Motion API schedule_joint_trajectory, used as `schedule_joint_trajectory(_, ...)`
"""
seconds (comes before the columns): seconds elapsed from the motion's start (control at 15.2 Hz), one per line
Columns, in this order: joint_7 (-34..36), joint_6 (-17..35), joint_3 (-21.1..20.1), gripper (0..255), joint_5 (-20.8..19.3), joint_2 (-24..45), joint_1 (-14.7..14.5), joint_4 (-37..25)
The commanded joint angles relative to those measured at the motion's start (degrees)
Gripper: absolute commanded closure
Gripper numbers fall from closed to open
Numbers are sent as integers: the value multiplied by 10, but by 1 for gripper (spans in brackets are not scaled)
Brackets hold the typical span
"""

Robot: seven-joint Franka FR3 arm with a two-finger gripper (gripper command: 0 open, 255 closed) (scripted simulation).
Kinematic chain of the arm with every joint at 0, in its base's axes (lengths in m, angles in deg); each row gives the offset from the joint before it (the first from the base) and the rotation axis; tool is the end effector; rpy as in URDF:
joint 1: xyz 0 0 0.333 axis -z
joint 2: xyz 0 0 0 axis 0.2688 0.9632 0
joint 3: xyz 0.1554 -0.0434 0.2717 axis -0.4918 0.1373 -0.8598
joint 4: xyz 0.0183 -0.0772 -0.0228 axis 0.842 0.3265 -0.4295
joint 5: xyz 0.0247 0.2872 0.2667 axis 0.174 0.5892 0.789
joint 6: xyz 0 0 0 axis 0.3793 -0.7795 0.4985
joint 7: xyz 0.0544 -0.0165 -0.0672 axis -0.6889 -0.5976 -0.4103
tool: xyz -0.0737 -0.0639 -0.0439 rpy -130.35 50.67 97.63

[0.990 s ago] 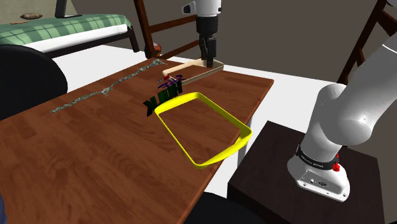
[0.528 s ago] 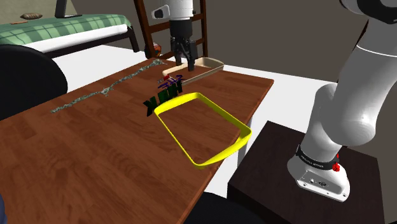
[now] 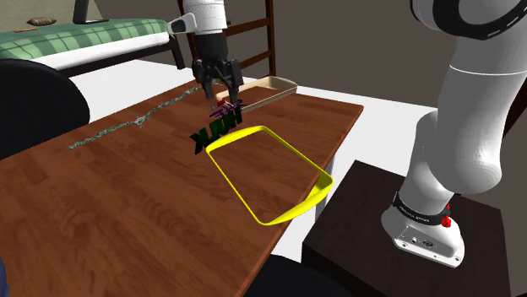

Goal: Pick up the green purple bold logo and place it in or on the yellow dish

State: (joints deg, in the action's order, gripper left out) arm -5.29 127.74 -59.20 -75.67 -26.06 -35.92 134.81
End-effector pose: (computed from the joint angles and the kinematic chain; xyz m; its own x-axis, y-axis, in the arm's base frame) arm 0.5323 0.2286 0.5972 -0.0409 0.9956 0.0848 0.9965 0.0468 -0.0686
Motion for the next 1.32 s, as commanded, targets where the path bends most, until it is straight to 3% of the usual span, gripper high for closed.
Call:
schedule_joint_trajectory(0.0, -4, 13, -1, 0, 0, -1, -1, 15)
schedule_joint_trajectory(0.26, -5, 50, -2, 0, 1, -8, -2, 59)
schedule_joint_trajectory(0.79, -5, 50, -2, 0, 1, -8, -2, 59)
schedule_joint_trajectory(0.86, -5, 50, -2, 255, 1, -8, -2, 59)
schedule_joint_trajectory(1.25, -5, 50, -2, 255, 1, -8, -2, 59)
